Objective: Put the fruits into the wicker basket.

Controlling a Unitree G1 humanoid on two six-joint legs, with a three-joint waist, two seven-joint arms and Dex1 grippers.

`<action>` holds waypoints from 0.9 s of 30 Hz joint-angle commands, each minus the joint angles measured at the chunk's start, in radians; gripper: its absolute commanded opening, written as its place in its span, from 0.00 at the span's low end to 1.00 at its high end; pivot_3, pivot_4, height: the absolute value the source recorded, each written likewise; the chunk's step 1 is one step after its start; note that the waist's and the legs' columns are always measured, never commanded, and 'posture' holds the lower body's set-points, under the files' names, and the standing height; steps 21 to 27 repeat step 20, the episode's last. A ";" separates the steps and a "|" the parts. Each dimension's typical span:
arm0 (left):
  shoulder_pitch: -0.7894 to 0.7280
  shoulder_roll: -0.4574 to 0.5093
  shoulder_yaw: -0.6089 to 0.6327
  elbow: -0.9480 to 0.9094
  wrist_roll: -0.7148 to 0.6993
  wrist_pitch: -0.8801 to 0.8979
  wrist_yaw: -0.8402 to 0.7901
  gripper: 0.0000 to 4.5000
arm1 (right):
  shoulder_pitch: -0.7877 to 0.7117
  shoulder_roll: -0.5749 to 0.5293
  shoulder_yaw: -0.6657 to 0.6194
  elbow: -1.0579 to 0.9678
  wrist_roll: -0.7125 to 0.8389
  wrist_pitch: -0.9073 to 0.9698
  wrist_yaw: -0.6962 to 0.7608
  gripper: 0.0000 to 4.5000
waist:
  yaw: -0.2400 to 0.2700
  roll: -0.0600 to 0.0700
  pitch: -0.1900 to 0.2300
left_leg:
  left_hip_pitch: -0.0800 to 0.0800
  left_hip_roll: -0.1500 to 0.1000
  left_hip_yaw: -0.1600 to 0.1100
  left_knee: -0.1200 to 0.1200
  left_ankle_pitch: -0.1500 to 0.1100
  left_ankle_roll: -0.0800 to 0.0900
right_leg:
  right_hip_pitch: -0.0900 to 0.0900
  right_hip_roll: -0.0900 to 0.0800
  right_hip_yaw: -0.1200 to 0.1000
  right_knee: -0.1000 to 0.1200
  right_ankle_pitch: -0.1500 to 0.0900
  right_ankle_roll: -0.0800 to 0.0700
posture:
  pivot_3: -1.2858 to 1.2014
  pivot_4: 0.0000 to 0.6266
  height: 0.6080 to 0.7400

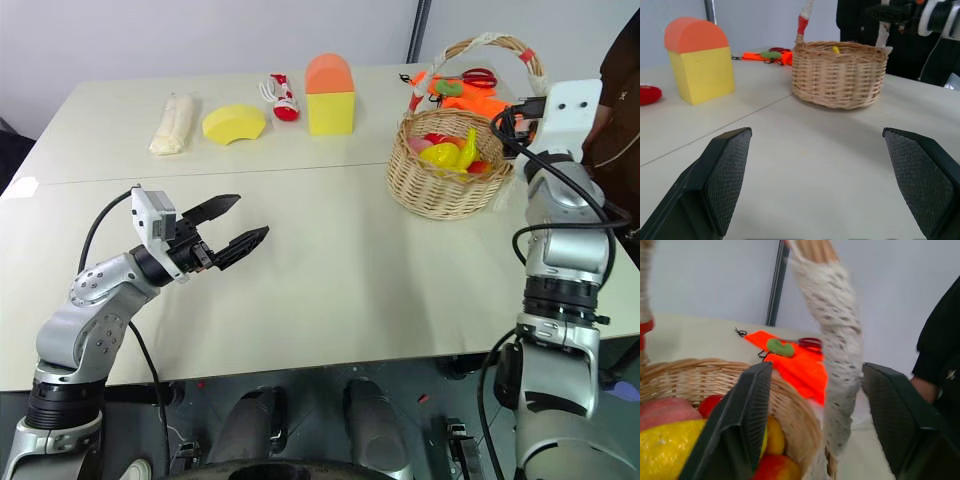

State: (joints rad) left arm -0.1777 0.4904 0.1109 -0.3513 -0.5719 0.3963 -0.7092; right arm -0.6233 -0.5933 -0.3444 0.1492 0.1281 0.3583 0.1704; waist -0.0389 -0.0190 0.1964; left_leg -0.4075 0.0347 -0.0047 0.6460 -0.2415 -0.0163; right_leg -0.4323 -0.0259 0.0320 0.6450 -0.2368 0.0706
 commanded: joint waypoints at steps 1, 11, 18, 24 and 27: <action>0.028 0.022 0.046 -0.017 -0.003 -0.022 -0.008 1.00 | 0.074 -0.020 -0.089 -0.142 0.024 -0.050 -0.011 0.60 | 0.003 0.000 0.000 | 0.000 0.000 0.000 0.000 0.000 0.000 | 0.000 0.000 0.000 0.000 0.000 0.000 | 0.52 0.24 1.00; 0.108 0.063 0.136 0.093 0.075 -0.066 0.047 1.00 | 0.454 -0.059 0.081 -0.493 0.238 -0.075 0.449 0.60 | -0.004 0.000 0.000 | 0.004 0.000 0.000 0.000 0.000 0.000 | 0.003 0.000 0.000 0.000 -0.002 -0.003 | 0.52 0.24 1.00; 0.143 0.053 0.144 0.097 0.121 -0.081 0.089 1.00 | 0.463 -0.053 0.244 -0.500 0.227 -0.078 0.554 0.60 | -0.001 0.000 0.000 | 0.003 0.000 0.001 0.002 0.000 0.000 | 0.003 -0.002 0.000 -0.001 -0.004 0.000 | 0.52 0.24 1.00; 0.172 0.055 0.151 0.079 0.113 -0.073 0.088 1.00 | 0.441 -0.042 0.267 -0.478 0.219 -0.084 0.562 0.60 | 0.000 0.000 0.000 | 0.002 0.000 0.001 0.002 0.000 0.000 | 0.003 -0.002 0.000 -0.002 -0.003 -0.001 | 0.52 0.24 1.00; 0.172 0.055 0.151 0.079 0.113 -0.073 0.088 1.00 | 0.441 -0.042 0.267 -0.478 0.219 -0.084 0.562 0.60 | 0.000 0.000 0.000 | 0.002 0.000 0.001 0.002 0.000 0.000 | 0.003 -0.002 0.000 -0.002 -0.003 -0.001 | 0.52 0.24 1.00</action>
